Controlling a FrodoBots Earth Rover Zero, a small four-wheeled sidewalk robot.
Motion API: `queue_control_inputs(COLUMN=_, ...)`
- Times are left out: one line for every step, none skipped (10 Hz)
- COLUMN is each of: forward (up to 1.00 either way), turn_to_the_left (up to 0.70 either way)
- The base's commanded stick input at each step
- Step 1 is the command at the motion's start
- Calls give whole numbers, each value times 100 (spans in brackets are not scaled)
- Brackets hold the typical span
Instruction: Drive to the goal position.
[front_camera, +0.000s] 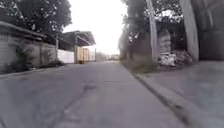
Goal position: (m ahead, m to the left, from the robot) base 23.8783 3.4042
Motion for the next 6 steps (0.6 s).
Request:
queue_control_inputs(forward=100, turn_to_the_left=-32)
queue_control_inputs(forward=100, turn_to_the_left=-40)
queue_control_inputs(forward=100, turn_to_the_left=-25)
queue_control_inputs(forward=100, turn_to_the_left=0)
queue_control_inputs(forward=100, turn_to_the_left=0)
queue_control_inputs(forward=100, turn_to_the_left=0)
